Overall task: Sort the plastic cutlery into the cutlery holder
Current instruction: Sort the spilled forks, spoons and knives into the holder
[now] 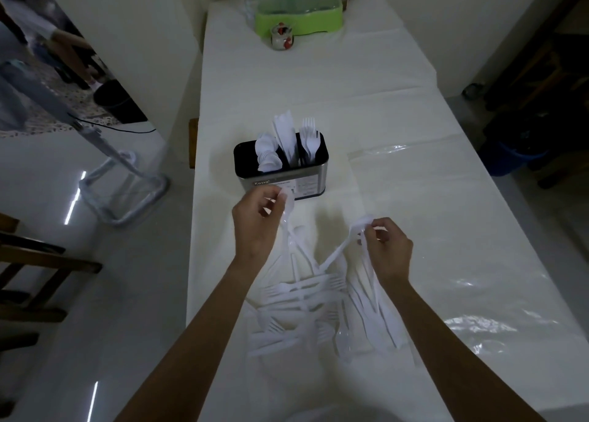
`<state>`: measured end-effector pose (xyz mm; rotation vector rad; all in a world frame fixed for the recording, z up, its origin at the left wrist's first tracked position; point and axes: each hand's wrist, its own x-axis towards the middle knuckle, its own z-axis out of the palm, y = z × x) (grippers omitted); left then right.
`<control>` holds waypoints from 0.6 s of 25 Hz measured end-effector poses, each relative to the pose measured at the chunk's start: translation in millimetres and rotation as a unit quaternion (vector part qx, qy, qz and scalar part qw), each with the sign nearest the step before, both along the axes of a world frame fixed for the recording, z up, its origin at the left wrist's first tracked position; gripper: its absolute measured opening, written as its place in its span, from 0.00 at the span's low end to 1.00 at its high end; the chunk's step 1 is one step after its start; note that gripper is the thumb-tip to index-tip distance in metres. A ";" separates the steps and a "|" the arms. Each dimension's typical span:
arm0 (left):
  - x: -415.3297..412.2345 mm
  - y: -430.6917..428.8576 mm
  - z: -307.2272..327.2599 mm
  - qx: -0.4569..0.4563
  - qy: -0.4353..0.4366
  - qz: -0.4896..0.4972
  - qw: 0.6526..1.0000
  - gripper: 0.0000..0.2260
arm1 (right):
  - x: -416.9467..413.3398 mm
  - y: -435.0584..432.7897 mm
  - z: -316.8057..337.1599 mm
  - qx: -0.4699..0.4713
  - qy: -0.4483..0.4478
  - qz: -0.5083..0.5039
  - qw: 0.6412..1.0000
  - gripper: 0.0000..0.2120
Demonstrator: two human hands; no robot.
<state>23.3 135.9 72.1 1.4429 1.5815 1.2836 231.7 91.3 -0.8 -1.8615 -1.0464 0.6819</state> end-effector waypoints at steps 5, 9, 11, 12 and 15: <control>36.5 -13.6 -21.0 -0.174 -0.004 -0.154 0.973 0.06 | -15.7 -3.6 10.8 -0.002 0.066 0.073 0.995 0.05; 48.4 -14.8 -34.2 -0.174 0.030 -0.182 0.967 0.05 | -21.3 -4.5 11.8 -0.035 0.087 0.113 0.989 0.03; 47.9 -12.6 -36.3 -0.166 0.045 -0.169 0.970 0.02 | -19.9 -5.0 12.2 -0.045 0.093 0.123 0.987 0.05; 46.5 -10.9 -37.0 -0.173 0.042 -0.144 0.973 0.02 | -19.4 -5.9 12.0 -0.057 0.094 0.128 0.986 0.07; 43.0 -6.7 -38.7 -0.223 -0.028 -0.075 0.972 0.02 | -23.2 -11.1 16.6 -0.111 0.161 0.186 0.963 0.13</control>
